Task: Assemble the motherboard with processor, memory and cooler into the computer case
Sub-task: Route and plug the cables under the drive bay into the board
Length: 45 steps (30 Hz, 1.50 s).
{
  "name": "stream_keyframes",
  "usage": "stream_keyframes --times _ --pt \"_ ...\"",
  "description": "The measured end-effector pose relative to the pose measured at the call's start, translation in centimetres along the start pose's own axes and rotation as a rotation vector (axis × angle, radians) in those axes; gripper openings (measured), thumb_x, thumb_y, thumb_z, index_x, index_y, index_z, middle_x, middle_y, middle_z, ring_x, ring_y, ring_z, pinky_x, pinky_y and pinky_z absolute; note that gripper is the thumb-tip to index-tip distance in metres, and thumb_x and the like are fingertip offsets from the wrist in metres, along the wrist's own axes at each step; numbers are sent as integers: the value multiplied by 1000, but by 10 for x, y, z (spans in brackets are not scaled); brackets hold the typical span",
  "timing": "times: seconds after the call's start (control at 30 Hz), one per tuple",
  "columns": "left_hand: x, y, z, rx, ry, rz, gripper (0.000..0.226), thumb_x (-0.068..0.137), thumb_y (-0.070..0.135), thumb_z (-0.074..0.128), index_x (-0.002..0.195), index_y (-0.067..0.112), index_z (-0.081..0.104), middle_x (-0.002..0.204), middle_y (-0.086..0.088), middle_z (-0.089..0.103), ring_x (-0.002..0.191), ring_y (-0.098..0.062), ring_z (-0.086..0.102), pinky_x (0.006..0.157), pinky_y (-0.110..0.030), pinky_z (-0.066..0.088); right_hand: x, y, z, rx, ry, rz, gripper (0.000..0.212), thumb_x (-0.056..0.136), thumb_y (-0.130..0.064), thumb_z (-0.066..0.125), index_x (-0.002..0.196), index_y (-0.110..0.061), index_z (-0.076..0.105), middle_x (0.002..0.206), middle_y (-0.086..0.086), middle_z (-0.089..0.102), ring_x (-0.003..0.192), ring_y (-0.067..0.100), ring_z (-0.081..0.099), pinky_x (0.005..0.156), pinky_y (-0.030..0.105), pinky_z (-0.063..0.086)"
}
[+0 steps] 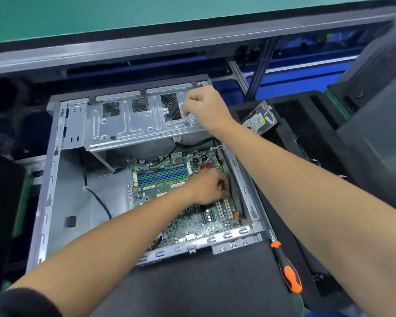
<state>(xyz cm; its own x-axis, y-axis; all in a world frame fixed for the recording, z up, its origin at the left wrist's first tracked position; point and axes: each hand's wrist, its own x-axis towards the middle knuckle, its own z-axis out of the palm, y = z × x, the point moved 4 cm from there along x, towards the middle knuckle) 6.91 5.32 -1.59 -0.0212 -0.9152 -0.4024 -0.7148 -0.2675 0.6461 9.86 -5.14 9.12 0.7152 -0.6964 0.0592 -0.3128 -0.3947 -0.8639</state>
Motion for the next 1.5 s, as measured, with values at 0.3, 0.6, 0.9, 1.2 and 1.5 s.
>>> stream_keyframes --times 0.3,0.6,0.9,1.2,1.5 --pt "11 0 -6 -6 199 -131 16 80 27 70 77 13 63 76 -2 64 66 -18 62 56 -26 46 0 -1 -1 -17 -2 -26 23 78 -13 60 67 7 55 40 -9 31 46 8 27 58 27 27" --pt "20 1 -6 -39 188 -298 10 76 13 71 70 15 62 71 1 60 67 -18 60 53 -26 45 -1 -2 0 -32 -4 -53 26 77 -14 60 65 6 50 50 -4 31 55 15 29 60 29 29" --pt "13 -7 -28 -43 44 -318 37 84 30 71 113 8 65 110 -7 64 100 -24 60 78 -27 46 1 -1 0 37 -13 -35 22 75 -8 60 55 -5 55 43 -9 37 53 14 33 61 31 31" --pt "8 -42 -86 -61 160 -443 32 98 17 37 81 5 61 95 -16 66 73 -22 54 65 -32 44 0 -2 -3 215 -31 5 20 76 1 57 57 4 53 49 4 29 49 18 24 53 26 21" --pt "34 -27 -81 25 60 -404 25 98 21 36 100 8 58 97 -12 59 85 -25 54 61 -30 34 3 1 -3 177 -33 -15 27 76 0 58 51 -9 53 40 -11 35 43 9 29 51 24 25"
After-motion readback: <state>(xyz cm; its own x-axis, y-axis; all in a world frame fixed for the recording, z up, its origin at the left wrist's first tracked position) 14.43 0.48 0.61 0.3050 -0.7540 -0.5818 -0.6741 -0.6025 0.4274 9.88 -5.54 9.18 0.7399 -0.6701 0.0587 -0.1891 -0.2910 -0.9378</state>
